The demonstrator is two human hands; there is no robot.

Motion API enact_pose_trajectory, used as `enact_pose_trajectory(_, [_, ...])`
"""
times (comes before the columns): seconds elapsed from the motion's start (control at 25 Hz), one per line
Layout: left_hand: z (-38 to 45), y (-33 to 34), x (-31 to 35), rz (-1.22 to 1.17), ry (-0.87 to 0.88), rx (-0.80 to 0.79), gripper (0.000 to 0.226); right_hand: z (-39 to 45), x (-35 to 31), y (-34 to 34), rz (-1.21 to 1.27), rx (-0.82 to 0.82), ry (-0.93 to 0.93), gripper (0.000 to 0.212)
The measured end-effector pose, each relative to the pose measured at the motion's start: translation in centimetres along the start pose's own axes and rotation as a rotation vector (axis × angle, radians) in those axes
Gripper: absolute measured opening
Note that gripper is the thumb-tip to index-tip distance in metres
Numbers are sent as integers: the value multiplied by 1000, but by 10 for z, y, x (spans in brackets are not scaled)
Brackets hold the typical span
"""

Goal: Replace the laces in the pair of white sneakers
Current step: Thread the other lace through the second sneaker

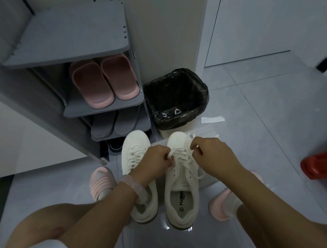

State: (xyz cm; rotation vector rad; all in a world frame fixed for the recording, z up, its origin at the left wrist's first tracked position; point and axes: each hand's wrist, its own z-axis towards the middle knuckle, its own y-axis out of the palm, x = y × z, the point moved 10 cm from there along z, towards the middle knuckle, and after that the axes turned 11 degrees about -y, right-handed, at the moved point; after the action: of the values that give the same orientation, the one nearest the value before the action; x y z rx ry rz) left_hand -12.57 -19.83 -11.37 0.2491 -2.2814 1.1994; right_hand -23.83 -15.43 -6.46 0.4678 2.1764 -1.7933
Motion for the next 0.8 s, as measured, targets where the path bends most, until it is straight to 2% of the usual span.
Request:
enact_pose_trajectory(0.12, [0,4,-5,-52,-51,-78,9,-1,-14,23,62,-130,-105,28])
enact_pose_trajectory(0.24, [-2,9,-7,-106,-84,-158,9,-4,-11,53,3,-257,-100,31])
enact_pose_trajectory(0.32, [-2,10,-9,-120,-95,-160,8,-5,-10,61,20,-243,-75,33])
enact_pose_trajectory(0.4, [0,8,-10,-77,-92,-113,6,-3,-6,65,174,-208,-17,30])
enact_pose_trajectory(0.56, [2,4,-11,-39,-82,-54,32,3,8,81,453,-234,95,28])
enact_pose_trajectory(0.64, [1,6,-13,-80,-106,-105,32,3,12,88,558,-209,169,25])
enact_pose_trajectory(0.72, [-3,13,-13,-121,-128,-190,19,2,12,91,604,-170,181,13])
enact_pose_trajectory(0.8, [-6,15,-16,-101,-163,-220,22,-1,10,90,683,-106,191,8])
